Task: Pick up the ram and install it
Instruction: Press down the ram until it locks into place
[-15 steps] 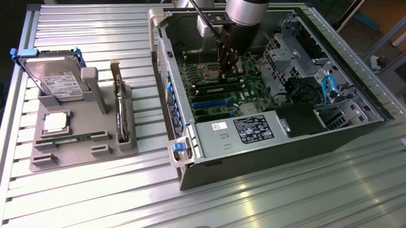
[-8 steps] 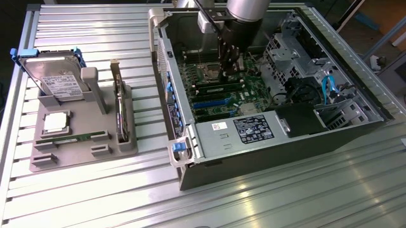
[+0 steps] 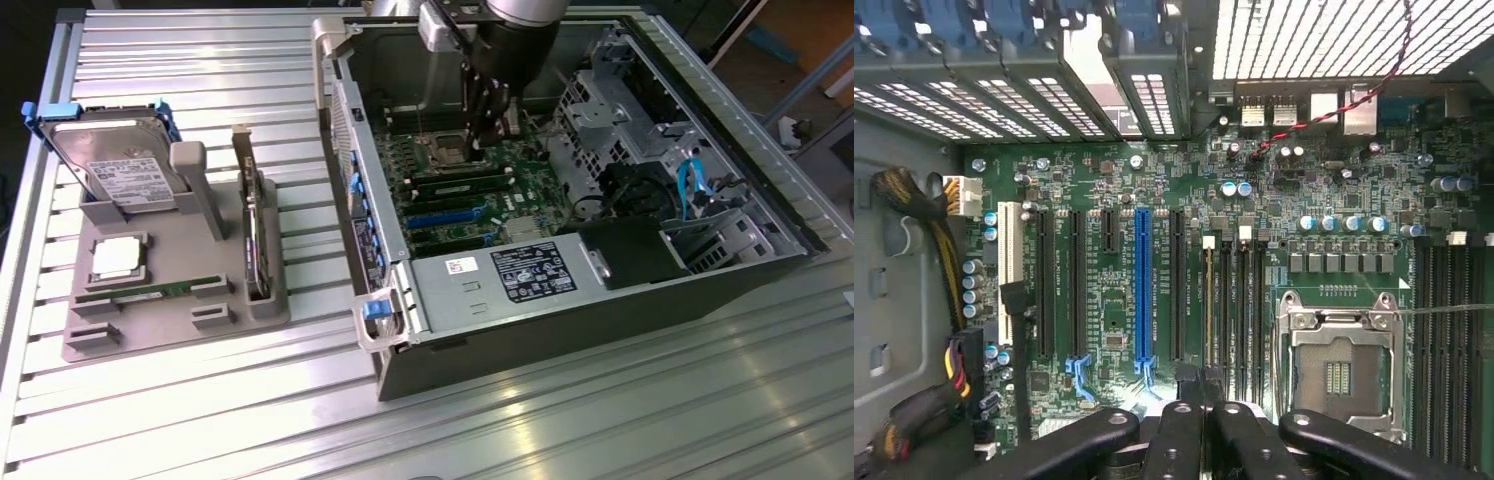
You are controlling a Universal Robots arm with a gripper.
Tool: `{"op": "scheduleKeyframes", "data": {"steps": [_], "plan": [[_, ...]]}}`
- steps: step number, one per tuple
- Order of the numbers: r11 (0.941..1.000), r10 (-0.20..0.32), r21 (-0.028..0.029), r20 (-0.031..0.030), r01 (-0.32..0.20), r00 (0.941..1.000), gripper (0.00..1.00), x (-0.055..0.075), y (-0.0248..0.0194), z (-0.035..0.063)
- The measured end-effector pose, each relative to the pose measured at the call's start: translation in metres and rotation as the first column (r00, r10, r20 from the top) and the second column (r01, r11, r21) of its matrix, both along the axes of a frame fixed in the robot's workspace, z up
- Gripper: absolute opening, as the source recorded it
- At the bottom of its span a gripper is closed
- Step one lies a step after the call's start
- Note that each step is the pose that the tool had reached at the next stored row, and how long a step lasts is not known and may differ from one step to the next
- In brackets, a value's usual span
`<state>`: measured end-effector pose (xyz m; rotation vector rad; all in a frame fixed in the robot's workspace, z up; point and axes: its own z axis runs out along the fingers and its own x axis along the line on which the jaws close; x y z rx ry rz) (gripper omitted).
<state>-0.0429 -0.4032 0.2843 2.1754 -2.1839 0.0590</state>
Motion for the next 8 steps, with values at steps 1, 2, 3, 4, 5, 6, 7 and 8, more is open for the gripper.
{"op": "scheduleKeyframes", "data": {"steps": [1,2,3,4,5,6,7,8], "plan": [[1.0000,0.000,-0.0007,0.0000,0.000,1.0000,0.11,0.000,0.0000,0.0064],[1.0000,0.000,-0.0011,0.0000,0.000,1.0000,0.11,0.000,0.0000,0.0124],[1.0000,0.000,-0.0012,0.0000,0.000,1.0000,0.11,0.000,0.0000,0.0146],[1.0000,0.000,-0.0016,0.0000,0.000,1.0000,0.11,0.000,0.0000,0.0170],[1.0000,0.000,-0.0017,0.0000,0.000,1.0000,0.11,0.000,0.0000,0.0192],[1.0000,0.000,-0.0019,-0.0001,0.000,1.0000,0.11,0.000,0.0000,0.0213],[1.0000,0.000,-0.0019,0.0000,0.000,1.0000,0.11,0.000,0.0000,0.0231],[1.0000,0.000,-0.0022,0.0000,0.000,1.0000,0.11,0.000,0.0000,0.0250]]}}
